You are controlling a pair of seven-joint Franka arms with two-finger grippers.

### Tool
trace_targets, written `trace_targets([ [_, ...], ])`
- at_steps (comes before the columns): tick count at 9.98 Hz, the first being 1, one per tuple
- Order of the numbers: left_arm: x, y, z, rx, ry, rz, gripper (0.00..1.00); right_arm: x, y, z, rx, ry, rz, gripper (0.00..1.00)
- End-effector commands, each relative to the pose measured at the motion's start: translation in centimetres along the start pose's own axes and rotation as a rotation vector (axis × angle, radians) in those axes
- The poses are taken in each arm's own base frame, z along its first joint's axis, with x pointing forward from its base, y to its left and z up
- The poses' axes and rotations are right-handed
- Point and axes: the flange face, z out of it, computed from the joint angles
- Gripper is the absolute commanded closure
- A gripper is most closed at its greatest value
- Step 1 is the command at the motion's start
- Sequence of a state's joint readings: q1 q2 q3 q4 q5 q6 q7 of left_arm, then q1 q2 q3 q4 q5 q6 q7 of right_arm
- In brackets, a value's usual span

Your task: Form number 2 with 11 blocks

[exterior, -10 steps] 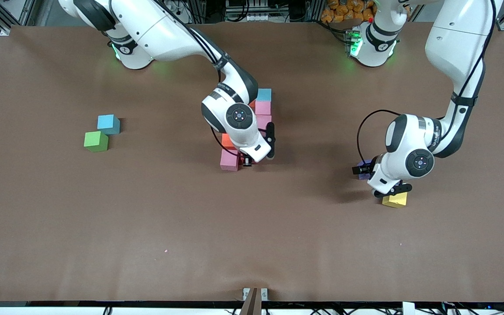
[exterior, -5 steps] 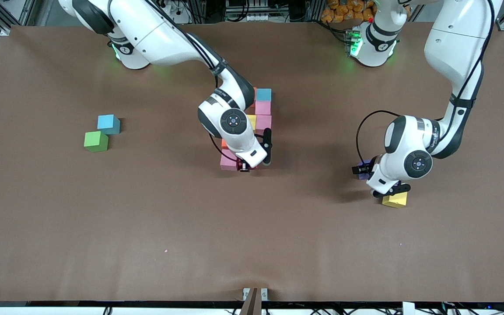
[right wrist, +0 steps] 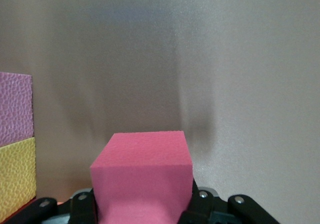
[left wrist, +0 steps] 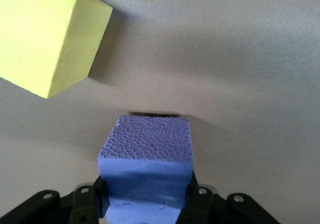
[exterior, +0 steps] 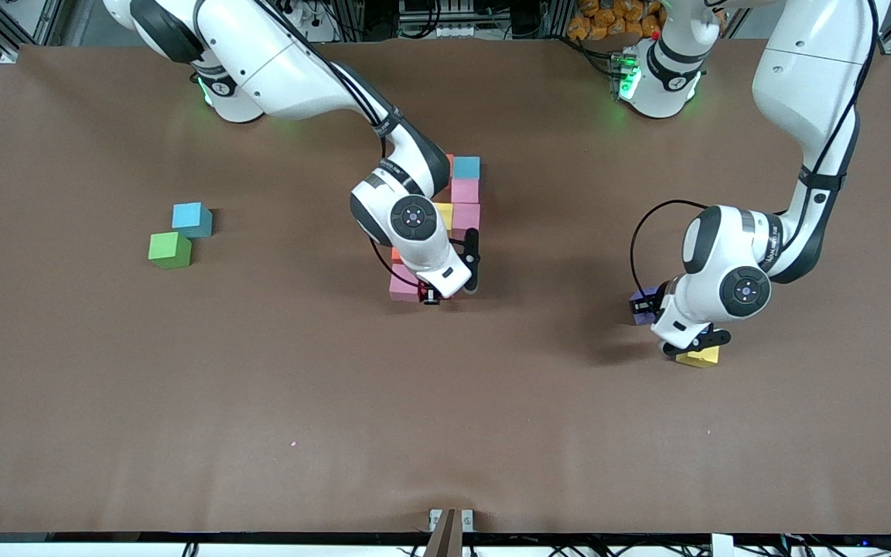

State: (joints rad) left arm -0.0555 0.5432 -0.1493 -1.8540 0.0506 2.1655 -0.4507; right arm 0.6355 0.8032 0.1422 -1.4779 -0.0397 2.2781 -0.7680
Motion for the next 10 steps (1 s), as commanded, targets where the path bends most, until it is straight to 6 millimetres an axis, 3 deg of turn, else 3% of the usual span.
trace_targets([
  [1,-0.4,2.2,-1.2,-0.026,0.001,-0.097,0.61,0.2,0.1,0.1,-0.001,0.000,-0.001,0.70],
  [6,-2.1,7.8,-2.6,-0.106,-0.031,-0.399,0.60,0.1,0.2,0.3,-0.013,-0.008,0.026,0.70],
  [9,-2.4,9.2,-2.7,-0.134,-0.057,-0.481,0.59,0.3,0.0,0.3,-0.019,-0.006,0.031,0.69],
  [10,-2.4,9.2,-2.7,-0.140,-0.063,-0.486,0.59,0.4,0.0,0.3,-0.019,-0.006,0.031,0.55],
])
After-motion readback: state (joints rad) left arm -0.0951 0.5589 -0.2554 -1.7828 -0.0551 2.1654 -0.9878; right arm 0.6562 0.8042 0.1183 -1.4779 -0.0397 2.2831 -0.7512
